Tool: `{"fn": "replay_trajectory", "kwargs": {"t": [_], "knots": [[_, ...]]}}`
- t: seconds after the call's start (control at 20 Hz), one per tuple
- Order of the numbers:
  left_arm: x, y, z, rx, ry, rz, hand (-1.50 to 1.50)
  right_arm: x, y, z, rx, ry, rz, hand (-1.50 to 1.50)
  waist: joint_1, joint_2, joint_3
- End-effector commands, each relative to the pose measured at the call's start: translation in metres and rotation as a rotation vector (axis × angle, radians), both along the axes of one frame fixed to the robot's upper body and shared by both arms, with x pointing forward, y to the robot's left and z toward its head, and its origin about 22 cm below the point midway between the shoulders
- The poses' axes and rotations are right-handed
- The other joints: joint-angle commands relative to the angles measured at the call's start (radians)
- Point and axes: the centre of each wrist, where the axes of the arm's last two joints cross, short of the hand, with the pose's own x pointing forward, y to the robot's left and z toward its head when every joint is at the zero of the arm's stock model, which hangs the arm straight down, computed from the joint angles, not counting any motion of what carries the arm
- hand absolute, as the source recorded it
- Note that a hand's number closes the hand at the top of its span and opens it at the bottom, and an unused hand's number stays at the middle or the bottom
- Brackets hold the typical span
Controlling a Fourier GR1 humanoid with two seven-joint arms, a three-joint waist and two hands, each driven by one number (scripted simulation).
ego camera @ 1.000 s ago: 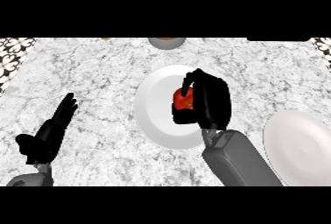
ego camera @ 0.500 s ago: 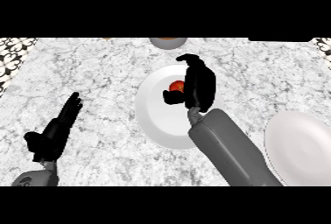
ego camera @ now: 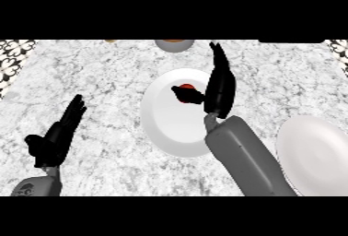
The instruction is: Pick the tomato from the plate and place it in the plate
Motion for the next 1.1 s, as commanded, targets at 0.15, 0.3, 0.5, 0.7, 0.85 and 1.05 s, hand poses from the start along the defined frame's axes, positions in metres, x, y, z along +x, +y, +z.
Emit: {"fn": "replay_trajectory", "kwargs": {"t": [0.15,0.3,0.5,0.7,0.85,1.05], "knots": [[-0.015,-0.001,-0.010,-0.002,-0.004,0.032,0.00,-0.033,-0.061,-0.010,0.267,-0.138,-0.042,-1.50,-0.014,-0.002,0.001],[-0.005,-0.007,-0.011,0.008,-0.014,0.027,0.00,-0.056,-0.097,-0.016,0.299,-0.144,-0.031,-1.50,-0.022,-0.003,0.000],[0.004,0.012,-0.004,0.014,0.004,0.034,0.00,-0.096,-0.143,-0.036,0.276,-0.168,0.031,-1.50,-0.027,-0.002,0.000],[-0.008,0.019,0.005,0.003,0.007,0.013,0.00,-0.103,-0.198,-0.054,0.241,-0.156,0.098,-1.50,-0.014,-0.002,0.000],[-0.001,-0.004,-0.001,-0.009,0.017,0.015,0.00,-0.124,-0.216,-0.062,0.244,-0.160,0.117,-1.50,-0.017,-0.003,0.000],[-0.005,-0.004,-0.006,-0.011,0.005,0.029,0.00,-0.129,-0.244,-0.081,0.194,-0.103,0.119,-1.50,-0.014,-0.002,-0.001]]}}
